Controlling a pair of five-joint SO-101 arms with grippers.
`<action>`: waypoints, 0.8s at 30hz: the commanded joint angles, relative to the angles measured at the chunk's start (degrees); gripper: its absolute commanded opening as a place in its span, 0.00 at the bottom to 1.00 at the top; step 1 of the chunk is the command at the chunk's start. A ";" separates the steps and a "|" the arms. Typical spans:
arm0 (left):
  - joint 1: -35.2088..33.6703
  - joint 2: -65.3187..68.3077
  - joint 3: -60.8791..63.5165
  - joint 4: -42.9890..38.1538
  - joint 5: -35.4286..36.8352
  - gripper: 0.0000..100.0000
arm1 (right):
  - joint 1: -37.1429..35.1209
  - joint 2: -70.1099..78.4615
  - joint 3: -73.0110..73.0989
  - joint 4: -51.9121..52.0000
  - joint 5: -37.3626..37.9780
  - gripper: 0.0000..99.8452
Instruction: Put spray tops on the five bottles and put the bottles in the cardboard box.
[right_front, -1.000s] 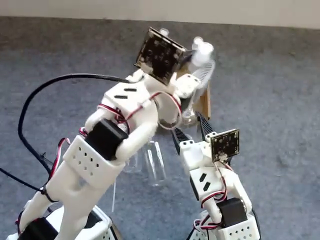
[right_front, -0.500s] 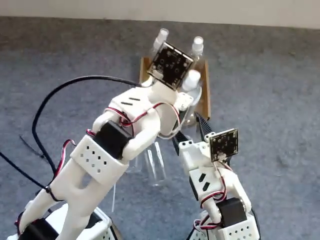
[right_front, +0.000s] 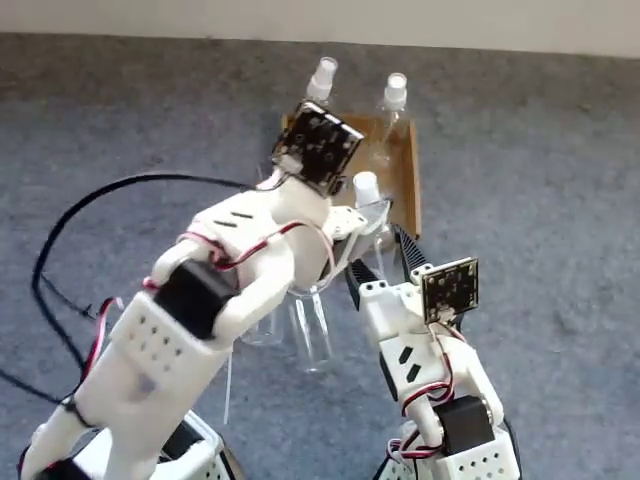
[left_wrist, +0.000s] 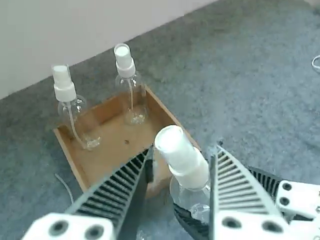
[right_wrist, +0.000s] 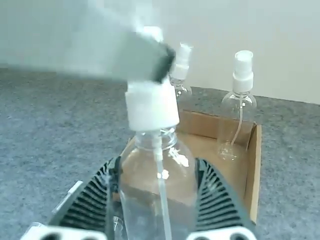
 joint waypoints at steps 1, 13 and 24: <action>-1.80 -5.67 -2.59 0.00 0.09 0.17 | -0.22 -0.66 -0.66 -1.71 -0.62 0.00; -9.19 4.35 -7.96 -2.11 0.09 0.17 | -0.22 -0.66 -0.66 -1.71 -0.62 0.00; -1.89 6.11 -6.46 -2.02 -4.75 0.17 | -0.22 -0.66 -0.66 -1.71 -0.62 0.00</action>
